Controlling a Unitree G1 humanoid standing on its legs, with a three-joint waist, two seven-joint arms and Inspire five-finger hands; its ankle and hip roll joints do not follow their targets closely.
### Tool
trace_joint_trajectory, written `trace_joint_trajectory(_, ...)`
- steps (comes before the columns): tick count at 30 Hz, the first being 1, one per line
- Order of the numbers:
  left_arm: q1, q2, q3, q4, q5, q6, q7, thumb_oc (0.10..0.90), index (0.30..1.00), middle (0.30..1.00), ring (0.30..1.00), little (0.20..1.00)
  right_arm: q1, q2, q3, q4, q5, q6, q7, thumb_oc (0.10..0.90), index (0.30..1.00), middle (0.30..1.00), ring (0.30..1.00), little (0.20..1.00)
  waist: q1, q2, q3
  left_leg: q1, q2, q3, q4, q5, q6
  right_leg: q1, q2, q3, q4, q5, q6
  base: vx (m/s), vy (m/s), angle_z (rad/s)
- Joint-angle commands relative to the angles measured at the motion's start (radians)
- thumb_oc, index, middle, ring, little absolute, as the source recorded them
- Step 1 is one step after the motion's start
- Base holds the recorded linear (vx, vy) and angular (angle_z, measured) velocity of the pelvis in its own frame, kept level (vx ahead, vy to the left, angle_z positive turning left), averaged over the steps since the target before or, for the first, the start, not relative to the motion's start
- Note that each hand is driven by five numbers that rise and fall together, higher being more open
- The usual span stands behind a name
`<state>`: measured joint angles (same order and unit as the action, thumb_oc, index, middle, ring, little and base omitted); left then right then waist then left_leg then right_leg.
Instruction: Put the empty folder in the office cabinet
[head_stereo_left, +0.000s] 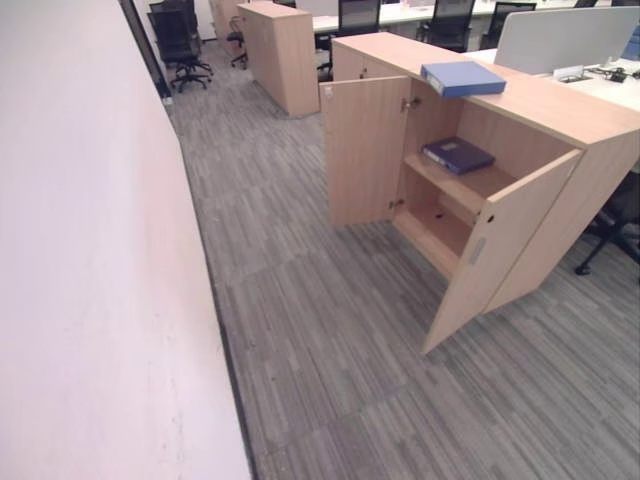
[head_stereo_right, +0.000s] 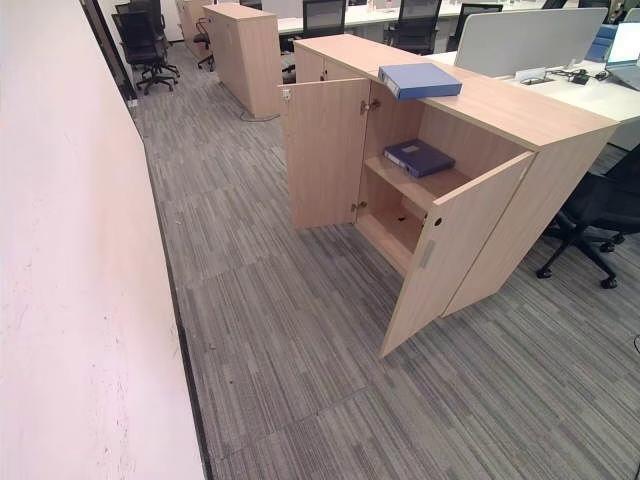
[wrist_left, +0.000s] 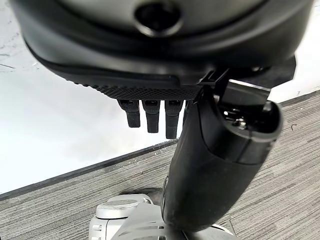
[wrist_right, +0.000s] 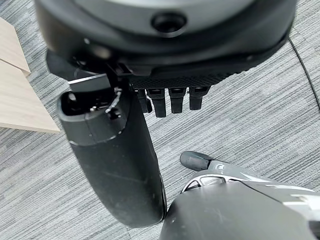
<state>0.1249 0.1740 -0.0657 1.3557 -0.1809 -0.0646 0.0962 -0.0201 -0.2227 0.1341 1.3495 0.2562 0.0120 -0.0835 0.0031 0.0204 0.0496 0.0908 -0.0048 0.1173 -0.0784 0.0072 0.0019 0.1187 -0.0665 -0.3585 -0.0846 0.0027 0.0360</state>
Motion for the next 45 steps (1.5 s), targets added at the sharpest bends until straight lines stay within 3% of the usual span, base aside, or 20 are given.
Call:
trace_joint_trajectory(1,-0.041,-0.003,-0.007,0.04,0.02,-0.004,-0.007,0.8,0.9,0.9,0.9,0.9,-0.052,-0.03,0.011,0.05,0.003,-0.005,-0.006,0.8,0.9,0.9,0.9,0.9,0.006,-0.026,0.002,0.027,0.018,0.056,-0.009,-0.035,-0.058,-0.001,-0.068,-0.023,-0.003,0.053,0.096,0.0,0.0,0.0)
trace_joint_trajectory(13,-0.052,0.006,-0.043,0.028,0.064,-0.013,0.02,0.8,0.9,0.9,0.9,0.9,-0.043,-0.028,0.007,0.033,0.03,-0.02,-0.023,0.8,0.9,0.9,0.9,0.9,0.003,-0.031,0.018,0.022,0.018,0.052,-0.009,-0.033,-0.059,-0.004,-0.067,-0.022,-0.003,0.053,0.095,0.0,0.0,0.0)
trace_joint_trajectory(18,-0.047,0.006,-0.032,0.029,0.022,-0.013,-0.024,0.8,0.9,0.9,0.9,0.9,-0.036,-0.032,-0.012,0.034,0.063,-0.022,-0.009,0.8,0.9,0.9,0.9,0.9,-0.003,-0.027,0.022,0.02,0.019,0.054,-0.009,-0.034,-0.06,-0.006,-0.066,-0.022,-0.003,0.052,0.094,0.0,0.0,0.0)
trace_joint_trajectory(27,-0.058,0.014,-0.02,0.031,-0.014,-0.018,-0.01,0.8,0.9,0.9,0.9,0.9,-0.033,-0.033,-0.019,0.014,0.086,-0.029,-0.016,0.8,0.9,0.9,0.9,0.9,-0.016,-0.015,0.052,0.016,0.031,0.057,-0.009,-0.026,-0.063,-0.036,-0.066,-0.007,0.039,0.038,0.082,0.03,-0.054,-0.04)
trace_joint_trajectory(29,-0.073,0.017,-0.025,0.02,-0.034,-0.022,-0.006,0.8,0.9,0.9,0.9,0.9,-0.04,-0.04,-0.017,0.017,0.09,-0.029,-0.013,0.8,0.9,0.9,0.9,0.9,-0.017,-0.019,0.072,-0.025,0.045,0.057,0.077,-0.047,-0.065,-0.057,-0.07,0.002,0.083,0.011,0.065,-0.01,-0.071,-0.02)
trace_joint_trajectory(31,-0.081,0.019,-0.028,0.01,-0.055,-0.026,-0.002,0.8,0.9,0.9,0.9,0.9,-0.042,-0.048,-0.014,0.018,0.09,-0.029,-0.005,0.8,0.9,0.9,0.9,0.9,-0.011,-0.027,0.105,-0.109,0.058,0.068,0.253,-0.073,-0.077,-0.055,-0.075,0.005,0.115,-0.025,0.039,-0.04,-0.091,0.06)
trace_joint_trajectory(32,-0.089,0.019,-0.031,0.006,-0.061,-0.028,0.003,0.8,0.9,0.9,0.9,0.9,-0.045,-0.053,-0.013,0.02,0.089,-0.029,-0.008,0.8,0.9,0.9,0.9,0.9,-0.006,-0.029,0.124,-0.177,0.075,0.066,0.342,-0.04,-0.089,-0.052,-0.077,0.001,0.12,-0.035,0.03,0.01,-0.067,0.12)
trace_joint_trajectory(34,-0.083,0.014,-0.03,0.008,-0.057,-0.026,0.002,0.8,0.9,0.9,0.9,0.9,-0.046,-0.063,-0.003,0.022,0.074,-0.025,-0.006,0.8,0.9,0.9,0.9,0.9,0.014,-0.031,0.124,-0.246,0.09,0.057,0.333,-0.012,-0.08,-0.038,-0.083,0.001,0.11,-0.057,0.033,0.2,0.019,0.18)
trace_joint_trajectory(35,-0.068,0.014,-0.02,0.015,-0.063,-0.023,-0.004,0.8,0.9,0.9,0.9,0.9,-0.042,-0.071,0.005,0.012,0.065,-0.024,-0.003,0.8,0.9,0.9,0.9,0.9,0.038,-0.034,0.113,-0.31,0.104,0.021,0.274,0.039,-0.078,-0.026,-0.082,0.016,0.108,-0.07,0.041,0.25,0.048,0.12)
trace_joint_trajectory(36,-0.067,0.014,-0.02,0.014,-0.064,-0.023,-0.004,0.8,0.9,0.9,0.9,0.9,-0.041,-0.071,0.005,0.012,0.065,-0.024,-0.003,0.8,0.9,0.9,0.9,0.9,0.038,-0.036,0.115,-0.306,0.103,0.022,0.274,0.037,-0.08,-0.024,-0.083,0.017,0.111,-0.074,0.041,0.26,0.076,-0.03)
trace_joint_trajectory(38,-0.061,0.014,-0.01,0.024,-0.077,-0.024,0.0,0.8,0.9,0.9,0.9,0.9,-0.042,-0.073,0.014,0.005,0.057,-0.024,-0.004,0.8,0.9,0.9,0.9,0.9,0.061,-0.029,0.121,-0.371,0.146,-0.017,0.205,0.162,-0.107,-0.004,-0.08,0.033,0.105,-0.088,0.046,0.24,0.082,-0.2)
trace_joint_trajectory(39,-0.061,0.014,-0.006,0.028,-0.083,-0.023,0.0,0.8,0.9,0.9,0.9,0.9,-0.043,-0.073,0.015,0.002,0.057,-0.025,-0.005,0.8,0.9,0.9,0.9,0.9,0.071,-0.027,0.127,-0.387,0.166,-0.018,0.161,0.195,-0.117,0.01,-0.08,0.041,0.1,-0.093,0.05,0.3,0.105,-0.38)
trace_joint_trajectory(41,-0.053,0.01,0.002,0.038,-0.084,-0.021,-0.002,0.8,0.9,0.9,0.9,0.9,-0.042,-0.074,0.013,-0.001,0.055,-0.027,-0.008,0.8,0.9,0.9,0.9,0.9,0.09,-0.027,0.131,-0.419,0.212,0.013,0.05,0.231,-0.132,0.051,-0.086,0.053,0.085,-0.106,0.065,0.28,0.107,-0.29)
trace_joint_trajectory(42,-0.053,0.01,0.002,0.038,-0.084,-0.021,-0.002,0.8,0.9,0.9,0.9,0.9,-0.042,-0.074,0.013,-0.001,0.055,-0.026,-0.008,0.8,0.9,0.9,0.9,0.9,0.091,-0.028,0.133,-0.417,0.211,0.014,0.048,0.232,-0.132,0.052,-0.086,0.054,0.085,-0.106,0.065,0.35,0.156,-0.16)
trace_joint_trajectory(43,-0.043,0.005,0.006,0.046,-0.078,-0.018,-0.003,0.8,0.9,0.9,0.9,0.9,-0.042,-0.078,0.007,-0.001,0.052,-0.029,-0.008,0.8,0.9,0.9,0.9,0.9,0.101,-0.021,0.124,-0.437,0.246,0.03,0.007,0.246,-0.149,0.089,-0.088,0.068,0.071,-0.113,0.083,0.36,0.16,-0.21)
trace_joint_trajectory(45,-0.015,-0.002,0.023,0.066,-0.067,-0.014,-0.006,0.8,0.9,0.9,0.9,0.9,-0.025,-0.073,0.004,0.004,0.028,-0.027,0.004,0.8,0.9,0.9,0.9,0.9,0.124,0.005,0.084,-0.418,0.264,0.026,-0.009,0.29,-0.175,0.147,-0.096,0.095,0.037,-0.123,0.116,0.49,0.249,-0.44)
